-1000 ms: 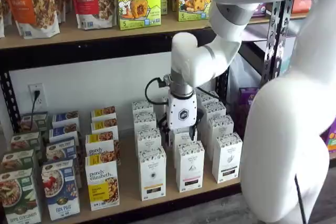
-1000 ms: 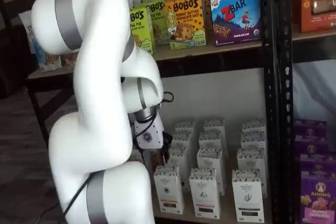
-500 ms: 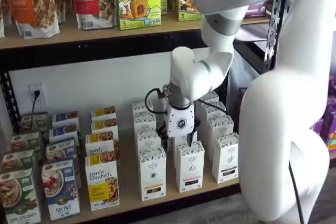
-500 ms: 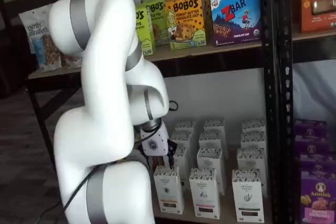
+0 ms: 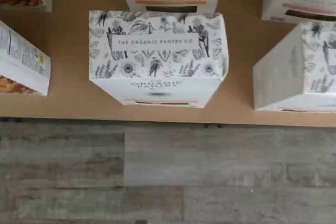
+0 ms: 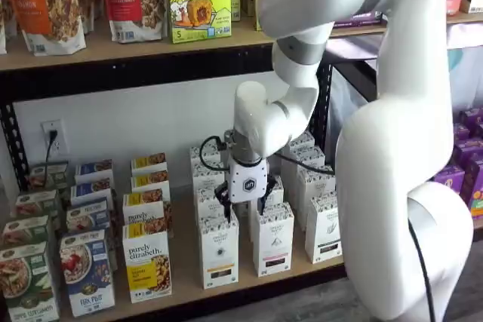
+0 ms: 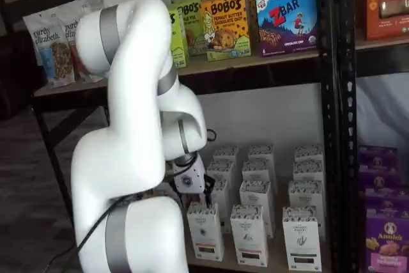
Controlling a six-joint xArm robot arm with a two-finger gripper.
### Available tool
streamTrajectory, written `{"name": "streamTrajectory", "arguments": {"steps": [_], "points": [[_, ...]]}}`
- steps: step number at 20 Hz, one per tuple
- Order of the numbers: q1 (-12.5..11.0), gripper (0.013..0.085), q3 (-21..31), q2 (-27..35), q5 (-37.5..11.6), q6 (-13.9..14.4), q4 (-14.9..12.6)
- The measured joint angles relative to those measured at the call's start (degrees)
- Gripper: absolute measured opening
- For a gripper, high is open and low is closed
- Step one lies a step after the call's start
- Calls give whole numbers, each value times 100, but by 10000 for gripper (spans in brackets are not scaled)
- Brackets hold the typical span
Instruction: Pick up the white box with a yellow strip in the middle, on the bottom shelf, the fourth box from the left
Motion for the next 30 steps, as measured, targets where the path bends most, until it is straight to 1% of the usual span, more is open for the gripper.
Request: {"name": "streamTrajectory", "arguments": {"steps": [1,3,4,7,9,11,13,19,22,25,28,30], "points": [[21,850,-88,113,-43,-74,101],[36,850,-238,279,-72,-16,56],[44,850,-300,354,-106,-56,105],[66,850,-591,613,-15,-325,409],[59,850,-776,800,-49,-476,555],[41,850,-992,995,-39,-584,651],[34,850,-1196,1174,22,-738,806],[42,850,-1673,1587,163,-1016,1111],[14,850,-1978,1786,365,-1083,1164],[-28,850,-2228,1919,599,-1047,1093],[-70,850,-2436,2030,713,-1220,1241],[-91,850,-2556,2090,763,-1255,1258]]}}
